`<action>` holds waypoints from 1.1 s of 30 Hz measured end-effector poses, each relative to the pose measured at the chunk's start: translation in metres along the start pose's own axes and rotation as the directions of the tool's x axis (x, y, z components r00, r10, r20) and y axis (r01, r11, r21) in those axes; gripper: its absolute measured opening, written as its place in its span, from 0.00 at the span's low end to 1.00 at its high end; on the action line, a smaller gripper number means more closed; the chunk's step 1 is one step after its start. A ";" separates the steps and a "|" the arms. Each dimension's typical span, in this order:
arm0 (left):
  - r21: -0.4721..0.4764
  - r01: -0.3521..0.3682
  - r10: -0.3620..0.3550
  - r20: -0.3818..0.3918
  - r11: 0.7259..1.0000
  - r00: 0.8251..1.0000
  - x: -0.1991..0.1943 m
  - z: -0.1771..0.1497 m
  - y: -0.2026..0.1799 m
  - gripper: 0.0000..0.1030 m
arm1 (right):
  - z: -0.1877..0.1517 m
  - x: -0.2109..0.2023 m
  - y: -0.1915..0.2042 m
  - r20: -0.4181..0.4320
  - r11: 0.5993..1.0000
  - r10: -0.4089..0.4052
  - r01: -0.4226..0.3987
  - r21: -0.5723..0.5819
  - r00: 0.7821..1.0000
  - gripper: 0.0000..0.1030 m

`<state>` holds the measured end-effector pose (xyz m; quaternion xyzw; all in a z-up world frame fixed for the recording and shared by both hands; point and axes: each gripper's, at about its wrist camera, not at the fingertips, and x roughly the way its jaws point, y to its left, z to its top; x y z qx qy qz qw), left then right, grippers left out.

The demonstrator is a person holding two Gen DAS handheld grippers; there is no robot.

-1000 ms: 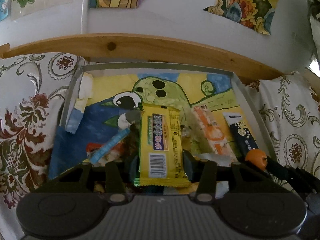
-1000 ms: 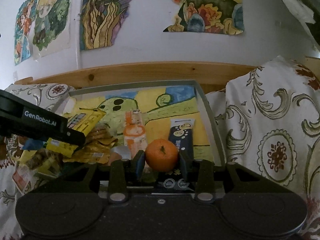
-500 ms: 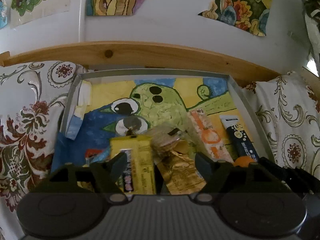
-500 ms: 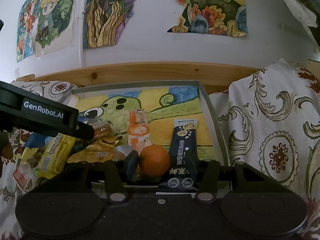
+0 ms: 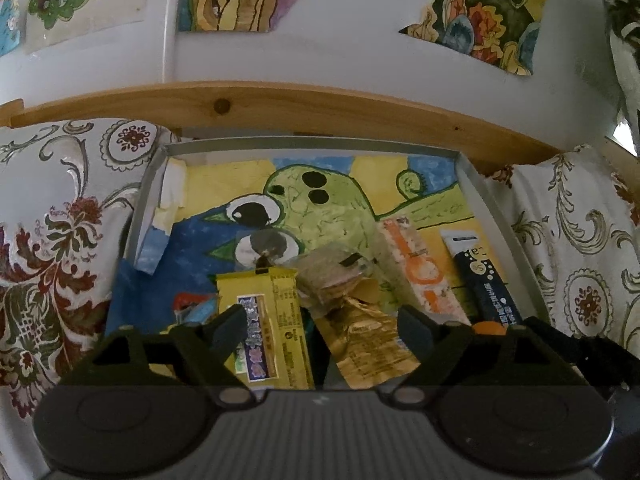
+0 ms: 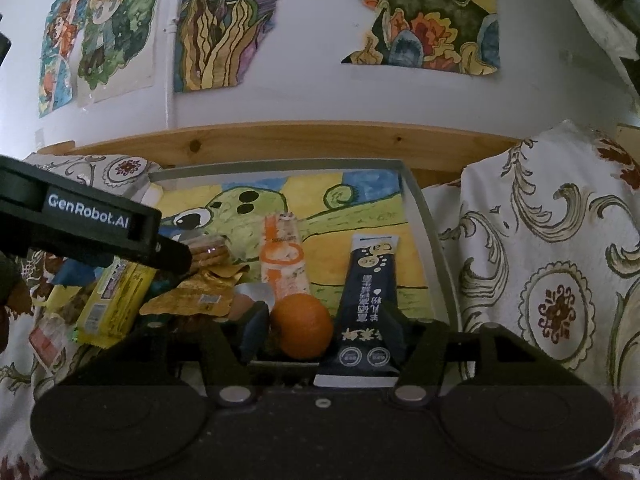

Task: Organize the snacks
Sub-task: 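Open both tools over the tray and lift them away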

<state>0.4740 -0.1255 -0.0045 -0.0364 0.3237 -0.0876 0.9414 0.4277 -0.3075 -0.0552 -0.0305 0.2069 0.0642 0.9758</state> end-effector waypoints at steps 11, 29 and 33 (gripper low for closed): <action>-0.002 0.003 -0.003 0.013 1.000 1.000 -0.005 0.000 0.001 0.88 | 0.001 -0.008 0.000 0.016 1.000 0.011 -0.011 -0.001 1.000 0.71; -0.023 0.006 -0.003 0.088 1.000 0.996 -0.036 -0.003 0.010 0.99 | 0.016 -0.043 0.004 0.073 0.999 -0.013 0.016 -0.031 0.997 0.94; -0.059 0.014 -0.008 0.104 0.998 0.995 -0.051 -0.006 0.019 1.00 | 0.019 -0.059 0.007 0.088 0.999 -0.016 0.019 -0.039 0.996 0.98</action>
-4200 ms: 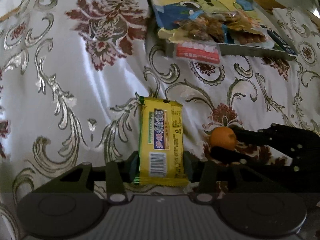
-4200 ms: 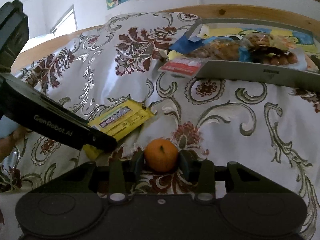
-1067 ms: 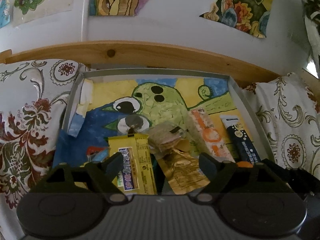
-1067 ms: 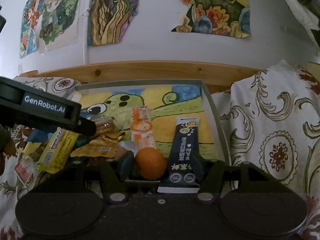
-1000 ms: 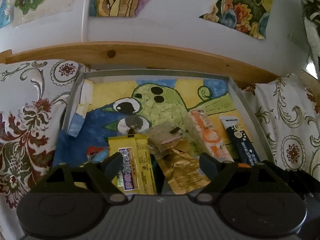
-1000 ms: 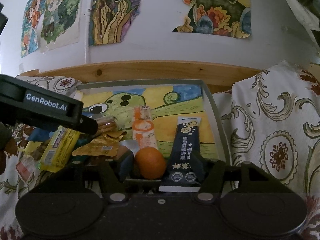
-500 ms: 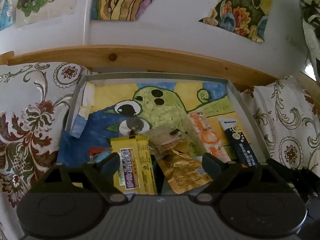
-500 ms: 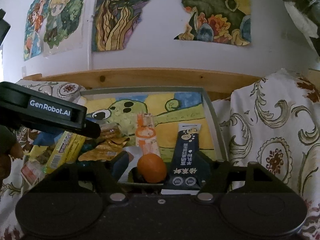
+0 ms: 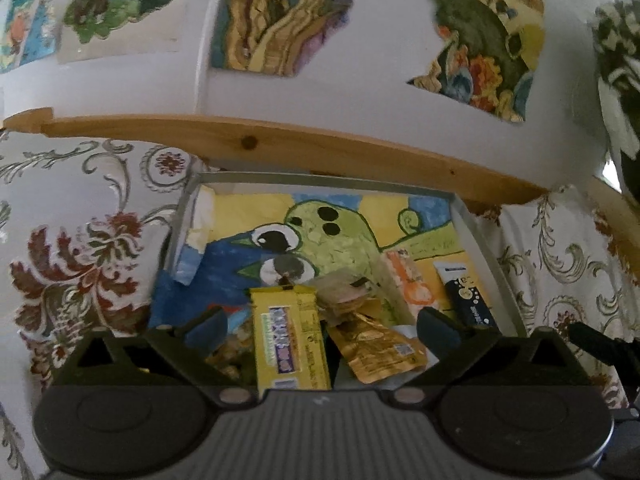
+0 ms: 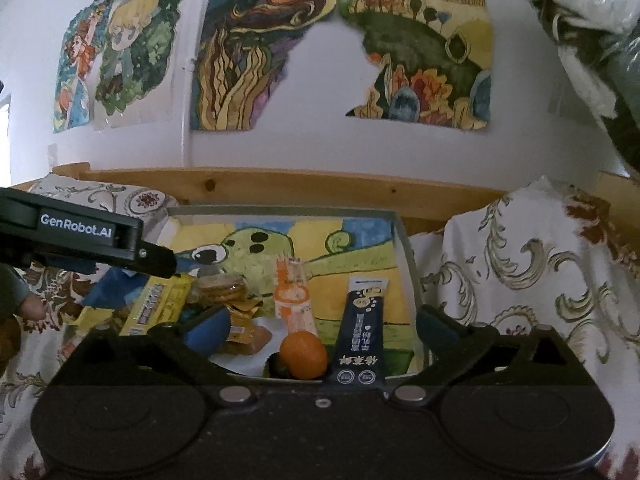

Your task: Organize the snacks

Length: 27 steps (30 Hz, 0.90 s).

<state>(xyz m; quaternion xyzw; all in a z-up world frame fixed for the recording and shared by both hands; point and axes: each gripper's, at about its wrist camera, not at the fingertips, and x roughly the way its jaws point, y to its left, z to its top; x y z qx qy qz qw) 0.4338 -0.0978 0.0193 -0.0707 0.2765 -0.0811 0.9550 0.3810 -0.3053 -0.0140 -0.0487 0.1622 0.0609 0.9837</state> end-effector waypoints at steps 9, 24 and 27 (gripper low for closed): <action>-0.007 -0.020 0.020 0.036 1.000 0.999 -0.045 -0.015 0.014 1.00 | 0.002 -0.047 0.016 0.029 1.000 0.016 -0.016 -0.011 0.999 0.99; 0.023 -0.130 0.127 0.110 0.991 0.986 -0.137 -0.074 0.044 1.00 | -0.035 -0.135 0.038 0.006 0.998 0.026 -0.027 0.053 1.000 0.99; 0.026 -0.144 0.140 0.120 0.989 0.983 -0.151 -0.090 0.047 1.00 | -0.045 -0.150 0.039 -0.003 0.998 0.018 -0.018 0.063 1.000 0.99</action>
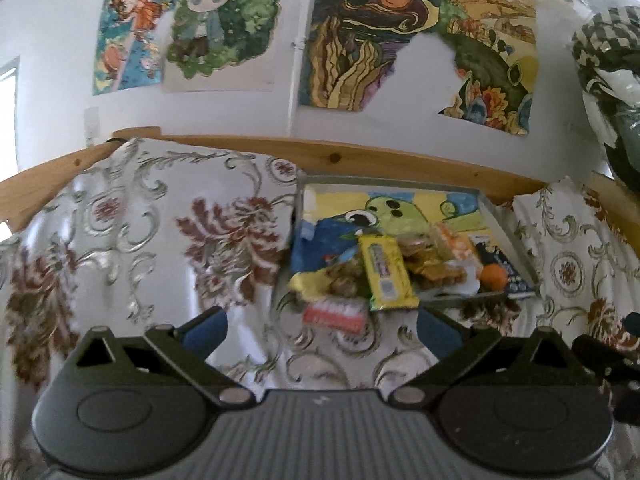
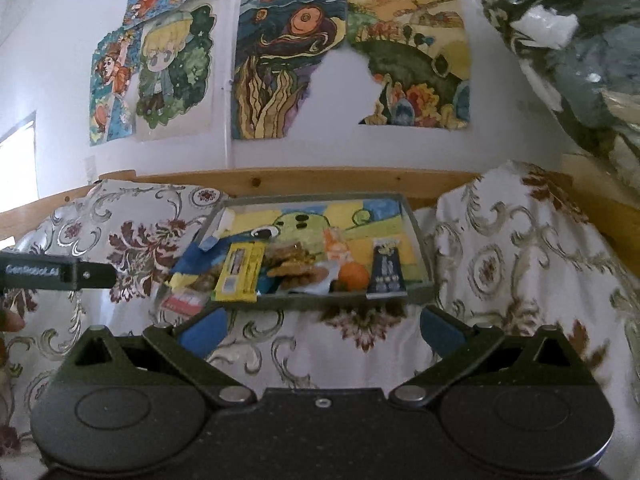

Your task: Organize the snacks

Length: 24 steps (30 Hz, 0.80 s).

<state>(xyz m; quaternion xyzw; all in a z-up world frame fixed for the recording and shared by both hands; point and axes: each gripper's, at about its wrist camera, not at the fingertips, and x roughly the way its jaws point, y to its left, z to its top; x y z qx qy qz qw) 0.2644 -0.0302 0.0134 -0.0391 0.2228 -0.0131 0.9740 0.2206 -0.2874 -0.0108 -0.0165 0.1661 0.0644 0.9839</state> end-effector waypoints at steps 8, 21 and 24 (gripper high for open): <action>0.019 -0.020 0.020 -0.006 1.000 1.000 -0.020 -0.024 0.006 1.00 | -0.012 -0.025 0.001 -0.025 1.000 -0.014 0.015 0.015 1.000 0.99; 0.023 -0.013 0.013 -0.018 1.000 1.000 -0.031 -0.041 0.010 1.00 | -0.021 -0.038 0.007 -0.018 1.000 -0.020 0.020 0.012 1.000 0.99; 0.022 -0.018 0.018 -0.022 1.000 1.000 -0.031 -0.043 0.010 1.00 | -0.024 -0.037 0.006 -0.022 1.000 -0.023 0.023 0.014 0.999 0.99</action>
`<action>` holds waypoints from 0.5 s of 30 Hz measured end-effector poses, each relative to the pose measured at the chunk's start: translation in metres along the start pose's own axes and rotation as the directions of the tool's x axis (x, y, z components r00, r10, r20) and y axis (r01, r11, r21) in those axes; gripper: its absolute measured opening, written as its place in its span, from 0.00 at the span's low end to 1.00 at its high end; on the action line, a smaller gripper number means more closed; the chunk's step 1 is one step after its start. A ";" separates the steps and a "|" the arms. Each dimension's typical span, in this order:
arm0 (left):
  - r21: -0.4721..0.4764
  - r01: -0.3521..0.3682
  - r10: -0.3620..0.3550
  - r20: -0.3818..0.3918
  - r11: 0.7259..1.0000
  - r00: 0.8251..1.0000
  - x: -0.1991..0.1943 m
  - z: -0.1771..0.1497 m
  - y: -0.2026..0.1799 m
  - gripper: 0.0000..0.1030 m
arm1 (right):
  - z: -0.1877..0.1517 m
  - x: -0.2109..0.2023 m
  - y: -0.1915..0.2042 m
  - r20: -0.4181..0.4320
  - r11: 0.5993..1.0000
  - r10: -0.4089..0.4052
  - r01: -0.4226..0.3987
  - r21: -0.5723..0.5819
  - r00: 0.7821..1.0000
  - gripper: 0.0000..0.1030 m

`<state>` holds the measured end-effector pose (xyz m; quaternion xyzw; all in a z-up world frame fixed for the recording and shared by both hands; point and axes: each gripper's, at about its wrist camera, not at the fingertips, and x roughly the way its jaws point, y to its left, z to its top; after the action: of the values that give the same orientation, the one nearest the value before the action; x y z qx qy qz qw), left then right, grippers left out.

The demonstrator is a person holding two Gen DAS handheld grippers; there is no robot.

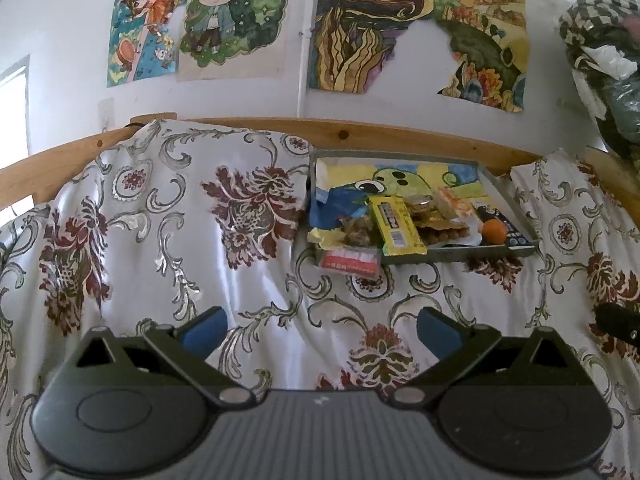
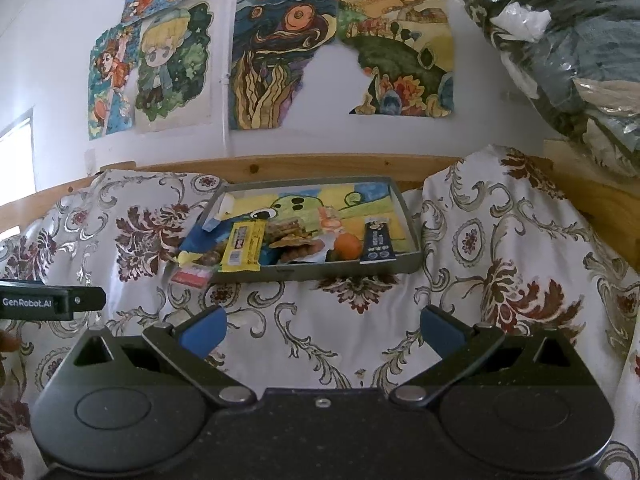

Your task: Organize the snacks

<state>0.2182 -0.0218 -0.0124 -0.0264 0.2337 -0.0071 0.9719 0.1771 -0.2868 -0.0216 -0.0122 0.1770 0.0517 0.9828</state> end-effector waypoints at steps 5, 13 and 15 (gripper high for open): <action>0.000 -0.006 0.006 -0.008 1.000 1.000 0.002 -0.002 0.001 1.00 | -0.004 0.003 -0.001 -0.011 1.000 0.003 -0.003 0.005 1.000 0.99; -0.003 -0.001 0.001 -0.016 1.000 1.000 0.003 -0.004 0.000 1.00 | -0.006 0.006 -0.002 -0.017 1.000 0.007 -0.007 0.006 1.000 0.99; 0.000 -0.002 0.002 -0.017 1.000 1.000 0.003 -0.004 0.000 1.00 | -0.007 0.006 -0.001 -0.019 1.000 0.008 -0.008 0.003 1.000 0.99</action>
<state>0.2190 -0.0224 -0.0176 -0.0263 0.2418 -0.0062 0.9700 0.1809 -0.2877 -0.0299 -0.0103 0.1864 0.0551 0.9809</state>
